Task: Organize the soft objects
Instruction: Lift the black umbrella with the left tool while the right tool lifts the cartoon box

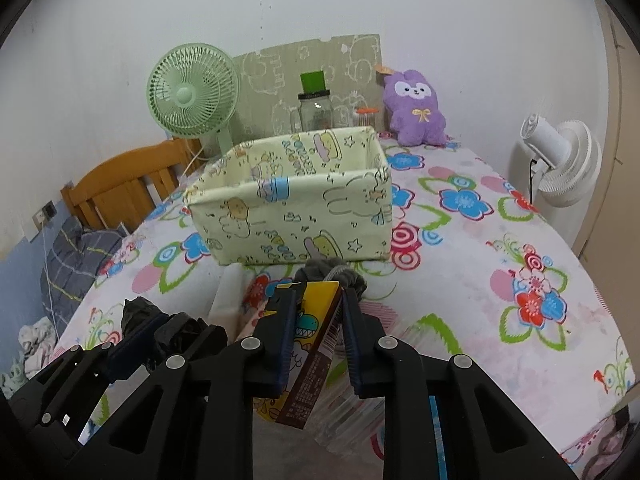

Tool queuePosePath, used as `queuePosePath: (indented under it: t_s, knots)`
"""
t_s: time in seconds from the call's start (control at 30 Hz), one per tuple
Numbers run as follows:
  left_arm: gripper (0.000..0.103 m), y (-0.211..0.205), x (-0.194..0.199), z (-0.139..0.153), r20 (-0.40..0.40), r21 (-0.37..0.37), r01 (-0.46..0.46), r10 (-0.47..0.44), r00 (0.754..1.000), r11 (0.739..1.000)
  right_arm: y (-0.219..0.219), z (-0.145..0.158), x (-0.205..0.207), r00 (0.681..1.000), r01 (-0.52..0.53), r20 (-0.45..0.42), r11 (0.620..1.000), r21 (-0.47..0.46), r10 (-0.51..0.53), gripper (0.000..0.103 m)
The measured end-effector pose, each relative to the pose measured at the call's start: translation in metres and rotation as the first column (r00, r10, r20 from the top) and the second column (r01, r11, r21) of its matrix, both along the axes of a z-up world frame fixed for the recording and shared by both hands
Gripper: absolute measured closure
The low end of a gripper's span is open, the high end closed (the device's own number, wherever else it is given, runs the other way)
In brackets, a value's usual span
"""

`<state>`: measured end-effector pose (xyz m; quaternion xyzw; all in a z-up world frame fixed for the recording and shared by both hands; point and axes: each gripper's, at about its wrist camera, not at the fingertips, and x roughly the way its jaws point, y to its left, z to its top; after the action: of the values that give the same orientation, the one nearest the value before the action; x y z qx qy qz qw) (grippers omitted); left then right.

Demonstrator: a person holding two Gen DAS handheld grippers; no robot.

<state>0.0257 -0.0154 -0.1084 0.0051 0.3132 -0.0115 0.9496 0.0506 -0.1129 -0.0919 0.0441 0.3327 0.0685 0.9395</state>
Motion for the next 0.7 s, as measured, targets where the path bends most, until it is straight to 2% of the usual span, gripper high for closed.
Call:
queuePosePath:
  t_s: [0.7]
  knots:
    - [0.066,-0.008,0.005,0.044,0.063,-0.004,0.022,-0.022,0.998,1.000,-0.008,0.047,0.002,0.997,0.019,0.072,1.000,-0.002,-0.019,0.081]
